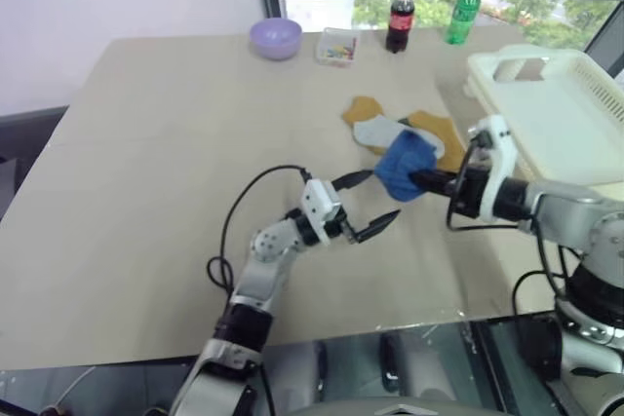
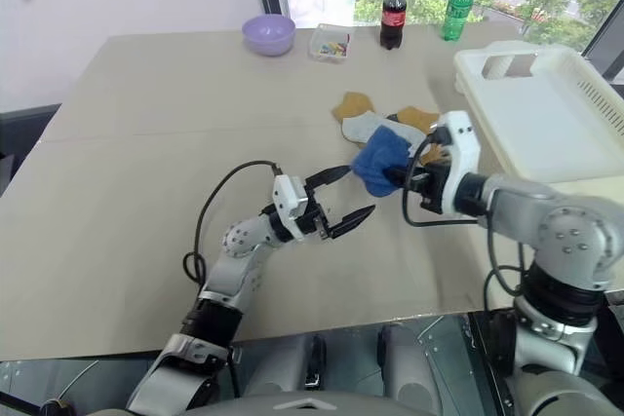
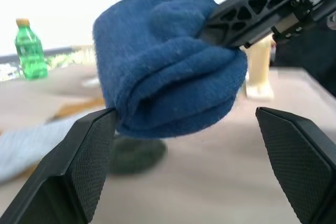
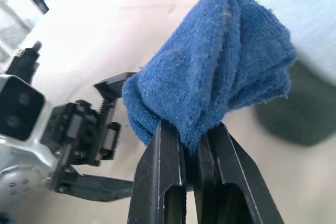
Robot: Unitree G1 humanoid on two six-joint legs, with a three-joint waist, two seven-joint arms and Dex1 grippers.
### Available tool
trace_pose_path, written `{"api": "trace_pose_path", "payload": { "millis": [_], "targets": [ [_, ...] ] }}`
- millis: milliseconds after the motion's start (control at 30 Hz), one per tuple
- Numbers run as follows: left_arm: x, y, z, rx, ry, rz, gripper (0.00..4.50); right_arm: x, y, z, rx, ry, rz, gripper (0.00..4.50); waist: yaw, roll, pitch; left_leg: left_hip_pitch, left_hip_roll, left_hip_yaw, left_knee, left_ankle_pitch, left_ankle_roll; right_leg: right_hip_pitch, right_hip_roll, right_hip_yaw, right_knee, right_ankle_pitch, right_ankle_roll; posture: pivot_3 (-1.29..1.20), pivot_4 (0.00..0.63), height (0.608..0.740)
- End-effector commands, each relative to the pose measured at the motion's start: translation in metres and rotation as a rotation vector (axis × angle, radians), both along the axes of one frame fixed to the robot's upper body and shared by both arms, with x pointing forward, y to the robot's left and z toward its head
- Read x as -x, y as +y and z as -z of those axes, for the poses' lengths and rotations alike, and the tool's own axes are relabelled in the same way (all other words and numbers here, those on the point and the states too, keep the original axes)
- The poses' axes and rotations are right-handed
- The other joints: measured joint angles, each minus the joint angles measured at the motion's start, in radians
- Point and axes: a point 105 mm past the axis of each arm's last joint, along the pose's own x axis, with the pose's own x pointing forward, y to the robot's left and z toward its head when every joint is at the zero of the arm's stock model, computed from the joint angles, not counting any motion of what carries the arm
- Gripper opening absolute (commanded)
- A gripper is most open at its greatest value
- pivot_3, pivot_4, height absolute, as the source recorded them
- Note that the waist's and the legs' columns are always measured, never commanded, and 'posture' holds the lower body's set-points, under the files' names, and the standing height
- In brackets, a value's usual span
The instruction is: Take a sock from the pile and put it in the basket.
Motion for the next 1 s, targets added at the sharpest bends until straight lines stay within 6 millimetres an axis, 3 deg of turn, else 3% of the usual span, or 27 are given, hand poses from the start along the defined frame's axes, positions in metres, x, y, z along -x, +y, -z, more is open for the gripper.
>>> {"api": "trace_pose_path", "payload": {
  "millis": [33,367,500,600,867,900,1000],
  "targets": [
    [-0.006,-0.004,-0.015,0.049,-0.04,-0.015,4.5,-0.001,-0.022,-0.022,0.02,-0.058,0.051,0.09,-0.001,0.001,0.0,0.0,0.0,0.0,0.0,0.0,0.0,0.0,0.0,0.0,0.0,0.0,0.0,0.0,0.15,0.735],
    [-0.007,-0.02,-0.027,0.106,-0.024,0.037,4.5,-0.012,-0.097,-0.044,0.073,-0.062,0.292,0.09,0.001,0.001,0.001,0.0,0.0,0.001,0.0,0.0,0.0,0.0,0.0,0.002,-0.001,0.0,0.001,0.0,0.15,0.735],
    [-0.002,-0.021,-0.032,0.133,-0.019,0.084,4.5,-0.019,-0.132,-0.055,0.034,-0.087,0.406,0.09,0.001,0.001,0.001,-0.001,0.0,0.002,0.0,-0.001,0.001,0.0,0.0,0.002,-0.002,0.0,0.001,0.0,0.15,0.735],
    [-0.001,-0.023,-0.032,0.131,-0.02,0.097,4.5,-0.022,-0.147,-0.061,-0.009,-0.098,0.453,0.09,0.001,0.001,0.001,0.0,0.0,0.004,0.0,-0.001,0.002,0.0,0.0,0.003,-0.003,0.0,0.001,0.0,0.15,0.735],
    [0.005,-0.027,-0.036,0.145,-0.02,0.142,4.5,-0.035,-0.189,-0.046,-0.094,-0.076,0.605,0.09,0.0,0.001,0.001,0.0,0.0,0.005,0.0,-0.001,0.002,0.0,0.001,0.005,-0.003,0.0,0.001,0.0,0.15,0.735],
    [0.005,-0.027,-0.036,0.142,-0.02,0.144,4.5,-0.037,-0.193,-0.045,-0.094,-0.078,0.621,0.82,0.0,0.001,0.001,0.0,0.0,0.005,0.0,-0.001,0.002,0.0,0.001,0.006,-0.003,0.0,0.001,0.0,0.15,0.735],
    [0.006,-0.028,-0.033,0.125,-0.02,0.148,4.5,-0.039,-0.2,-0.04,-0.09,-0.08,0.645,1.93,0.0,0.001,0.001,0.0,0.0,0.006,0.0,-0.002,0.003,0.0,0.001,0.006,-0.004,0.001,0.002,0.0,0.15,0.735]
  ]
}}
